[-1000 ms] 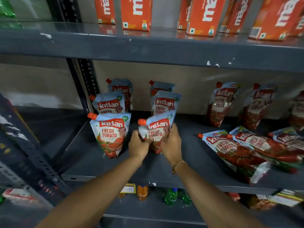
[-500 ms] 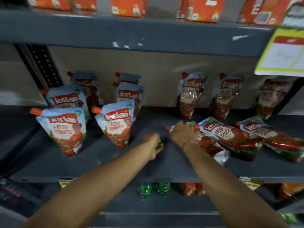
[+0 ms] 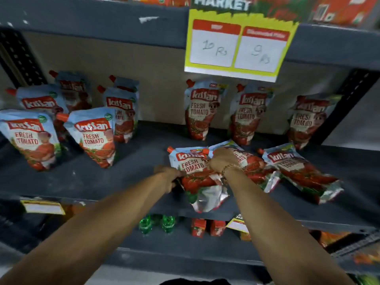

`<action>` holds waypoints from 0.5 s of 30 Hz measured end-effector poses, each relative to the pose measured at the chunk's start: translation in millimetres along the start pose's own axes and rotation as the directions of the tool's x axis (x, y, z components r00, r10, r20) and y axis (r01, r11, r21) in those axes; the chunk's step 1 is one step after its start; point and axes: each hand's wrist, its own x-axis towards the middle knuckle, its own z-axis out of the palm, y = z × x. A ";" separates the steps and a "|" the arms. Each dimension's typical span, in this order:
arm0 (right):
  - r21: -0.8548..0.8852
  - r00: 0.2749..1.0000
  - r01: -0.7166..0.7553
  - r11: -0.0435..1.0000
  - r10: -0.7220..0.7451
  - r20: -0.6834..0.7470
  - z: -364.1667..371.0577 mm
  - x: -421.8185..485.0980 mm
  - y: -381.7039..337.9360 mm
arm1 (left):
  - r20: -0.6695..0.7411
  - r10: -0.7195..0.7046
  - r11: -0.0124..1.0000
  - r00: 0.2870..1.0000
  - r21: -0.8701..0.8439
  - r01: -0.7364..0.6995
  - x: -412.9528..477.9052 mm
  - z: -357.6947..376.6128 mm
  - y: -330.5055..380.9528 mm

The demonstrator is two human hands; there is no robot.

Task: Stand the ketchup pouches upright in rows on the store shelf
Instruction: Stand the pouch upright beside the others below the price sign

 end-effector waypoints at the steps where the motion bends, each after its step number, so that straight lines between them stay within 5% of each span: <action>1: 0.021 1.000 0.009 1.000 -0.010 0.025 -1.9 -0.8 1.8 | -0.033 0.010 1.000 0.999 0.010 -0.010 -3.0 -2.5 -3.6; 5: 0.228 1.000 -0.004 0.974 0.000 0.017 -6.9 -10.9 3.1 | -0.173 0.139 0.988 0.975 -0.034 -0.147 -13.6 -9.7 2.1; 9: 0.369 0.976 0.163 0.915 -0.095 -0.195 -6.0 -26.3 -1.0 | -0.271 0.261 0.944 0.927 -0.127 -0.303 -26.5 -17.3 27.1; 15: 0.303 0.800 0.489 0.818 -0.283 -0.529 -16.5 -47.2 -22.8 | -0.316 0.516 0.790 0.796 -0.184 -0.585 -43.9 -33.5 51.9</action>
